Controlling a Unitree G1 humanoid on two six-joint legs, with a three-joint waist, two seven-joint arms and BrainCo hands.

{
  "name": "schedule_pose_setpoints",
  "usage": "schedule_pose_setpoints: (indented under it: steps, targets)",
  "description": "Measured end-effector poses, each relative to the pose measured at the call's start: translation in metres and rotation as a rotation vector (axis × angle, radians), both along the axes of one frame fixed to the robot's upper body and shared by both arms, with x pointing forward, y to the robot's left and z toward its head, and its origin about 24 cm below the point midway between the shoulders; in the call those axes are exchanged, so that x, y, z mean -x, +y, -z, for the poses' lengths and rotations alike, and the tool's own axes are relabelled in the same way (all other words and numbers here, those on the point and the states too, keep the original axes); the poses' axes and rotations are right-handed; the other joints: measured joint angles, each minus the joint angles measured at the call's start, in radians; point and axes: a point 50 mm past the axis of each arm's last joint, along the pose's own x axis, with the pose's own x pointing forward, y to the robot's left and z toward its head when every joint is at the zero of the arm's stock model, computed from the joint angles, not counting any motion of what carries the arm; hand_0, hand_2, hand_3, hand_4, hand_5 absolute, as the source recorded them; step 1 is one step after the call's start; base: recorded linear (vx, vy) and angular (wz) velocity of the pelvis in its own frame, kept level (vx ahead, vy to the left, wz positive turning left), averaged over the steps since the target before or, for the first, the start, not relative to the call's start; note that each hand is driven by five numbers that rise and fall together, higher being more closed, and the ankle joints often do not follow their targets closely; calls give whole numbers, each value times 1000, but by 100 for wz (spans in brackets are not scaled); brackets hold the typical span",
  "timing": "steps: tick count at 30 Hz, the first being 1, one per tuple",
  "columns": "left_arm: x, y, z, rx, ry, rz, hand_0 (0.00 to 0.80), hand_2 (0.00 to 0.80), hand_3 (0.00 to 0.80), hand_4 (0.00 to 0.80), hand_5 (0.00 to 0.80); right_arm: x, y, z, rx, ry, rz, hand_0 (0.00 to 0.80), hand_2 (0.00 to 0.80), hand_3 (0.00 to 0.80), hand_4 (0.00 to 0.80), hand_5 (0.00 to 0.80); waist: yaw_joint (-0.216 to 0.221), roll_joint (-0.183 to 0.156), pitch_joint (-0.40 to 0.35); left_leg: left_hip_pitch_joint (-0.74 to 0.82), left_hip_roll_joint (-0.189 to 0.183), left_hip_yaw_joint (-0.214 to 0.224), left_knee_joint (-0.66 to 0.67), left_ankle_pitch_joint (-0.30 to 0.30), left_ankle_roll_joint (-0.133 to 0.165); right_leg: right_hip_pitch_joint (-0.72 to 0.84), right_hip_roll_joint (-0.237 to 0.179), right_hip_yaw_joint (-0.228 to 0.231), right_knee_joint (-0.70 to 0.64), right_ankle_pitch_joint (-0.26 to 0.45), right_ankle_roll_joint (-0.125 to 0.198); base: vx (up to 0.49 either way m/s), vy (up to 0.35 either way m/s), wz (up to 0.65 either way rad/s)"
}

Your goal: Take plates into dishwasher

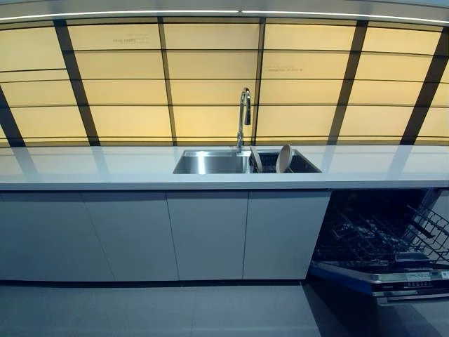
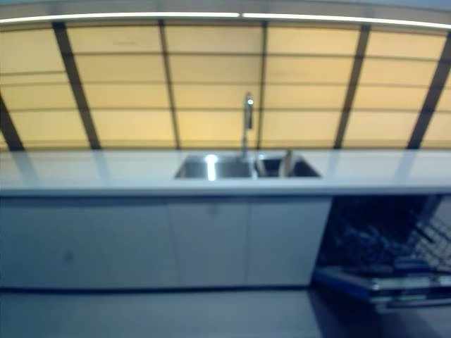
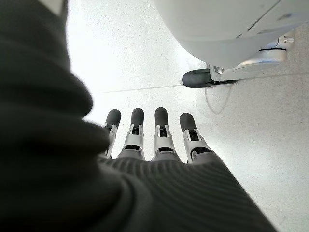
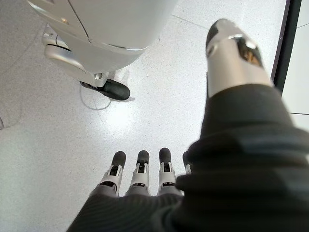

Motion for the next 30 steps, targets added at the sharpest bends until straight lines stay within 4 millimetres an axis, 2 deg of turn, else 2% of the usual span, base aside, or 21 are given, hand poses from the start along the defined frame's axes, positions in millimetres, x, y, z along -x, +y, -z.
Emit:
schedule_pose_setpoints:
  steps: [30]
  targets:
    - [0, 1, 0, -21, -3, -6, 0, 0, 0, 0, 0, 0, 0, 0, 1, 2, -6, 0, 0, 0, 0, 0, 0, -1, 0, 0, 0, 0, 0, 0, 0, 0, 0, 0, 0, 0, 0, 0, 0, 0]
